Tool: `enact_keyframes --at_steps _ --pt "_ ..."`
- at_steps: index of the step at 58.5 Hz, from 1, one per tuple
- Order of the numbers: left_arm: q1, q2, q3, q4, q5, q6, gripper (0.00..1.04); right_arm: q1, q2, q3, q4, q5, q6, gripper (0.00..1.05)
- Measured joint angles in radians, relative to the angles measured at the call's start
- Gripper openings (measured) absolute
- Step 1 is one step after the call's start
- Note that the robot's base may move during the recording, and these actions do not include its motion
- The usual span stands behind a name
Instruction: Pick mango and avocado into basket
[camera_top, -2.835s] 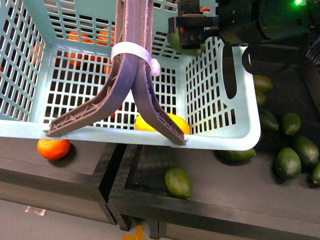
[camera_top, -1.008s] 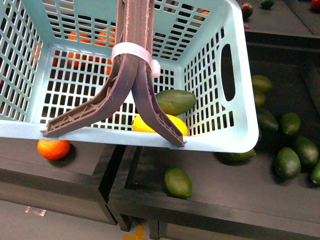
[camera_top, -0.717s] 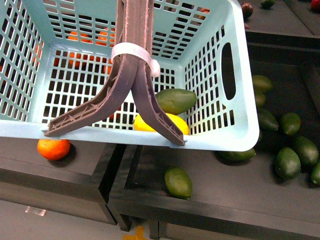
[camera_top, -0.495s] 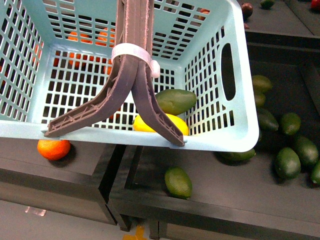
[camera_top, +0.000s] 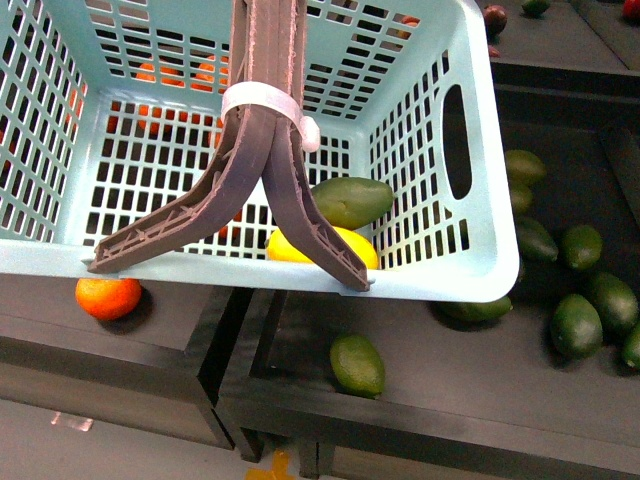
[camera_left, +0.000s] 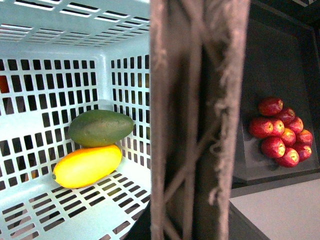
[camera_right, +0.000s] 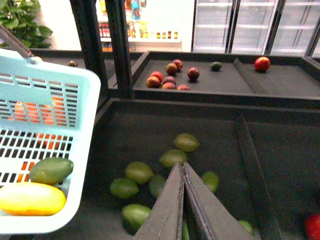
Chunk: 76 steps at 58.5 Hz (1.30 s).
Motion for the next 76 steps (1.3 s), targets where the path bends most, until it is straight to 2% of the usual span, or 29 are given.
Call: enact_keyframes --at_steps 29,43,59,61,76 --pt "0.000 0.000 0.000 0.000 0.000 0.000 0.06 0.000 -0.031 0.000 -0.008 0.000 -0.002 0.02" --pt "0.000 0.000 0.000 0.000 0.000 0.000 0.06 0.000 -0.031 0.000 -0.008 0.000 -0.002 0.44" --pt "-0.001 0.000 0.000 0.000 0.001 -0.001 0.06 0.000 -0.031 0.000 -0.008 0.002 -0.002 0.96" --pt "-0.003 0.000 0.000 0.000 0.001 -0.001 0.06 0.000 -0.031 0.000 -0.009 0.002 -0.002 0.99" --pt "-0.014 0.000 0.000 0.000 0.025 -0.011 0.06 -0.001 -0.031 0.000 -0.011 0.001 -0.002 0.97"
